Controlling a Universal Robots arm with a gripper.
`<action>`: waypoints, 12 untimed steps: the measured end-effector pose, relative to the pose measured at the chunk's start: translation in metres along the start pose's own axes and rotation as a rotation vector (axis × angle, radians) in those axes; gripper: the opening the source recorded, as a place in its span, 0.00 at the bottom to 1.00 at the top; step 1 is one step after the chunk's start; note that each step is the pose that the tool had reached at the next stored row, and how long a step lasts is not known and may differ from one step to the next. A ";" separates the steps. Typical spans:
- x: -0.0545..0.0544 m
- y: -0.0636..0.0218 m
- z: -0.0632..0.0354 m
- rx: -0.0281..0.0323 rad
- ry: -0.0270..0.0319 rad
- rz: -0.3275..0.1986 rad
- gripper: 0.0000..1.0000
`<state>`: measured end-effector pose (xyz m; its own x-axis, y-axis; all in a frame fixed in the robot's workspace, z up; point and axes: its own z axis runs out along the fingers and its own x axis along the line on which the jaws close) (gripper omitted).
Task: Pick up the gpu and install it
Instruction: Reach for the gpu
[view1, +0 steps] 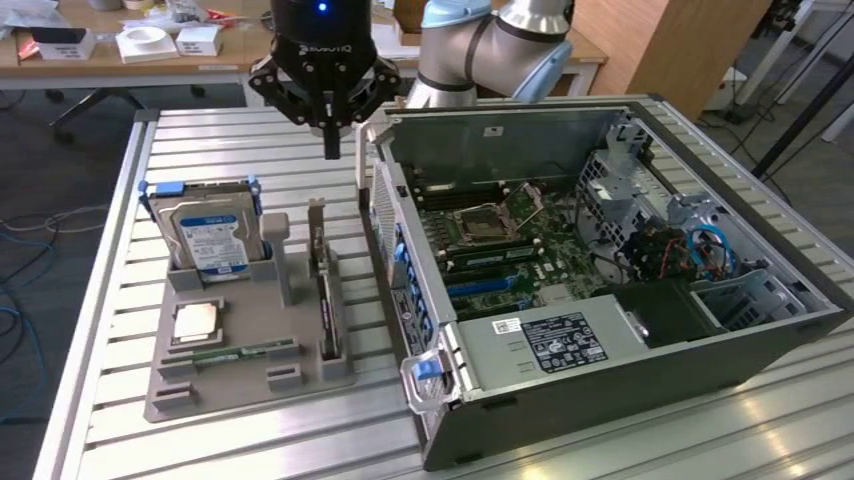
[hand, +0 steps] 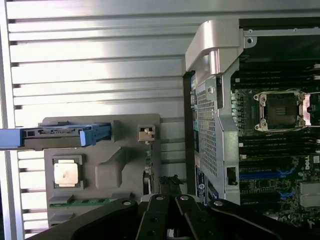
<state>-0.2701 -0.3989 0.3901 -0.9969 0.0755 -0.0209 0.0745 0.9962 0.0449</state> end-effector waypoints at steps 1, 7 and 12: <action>0.002 -0.0002 0.0001 0.0000 0.0003 0.000 0.10; 0.011 -0.0008 0.0003 0.0001 0.0017 0.000 0.10; 0.011 -0.0008 0.0003 0.0000 0.0017 0.000 0.10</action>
<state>-0.2809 -0.3988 0.3895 -0.9970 0.0756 -0.0192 0.0747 0.9962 0.0448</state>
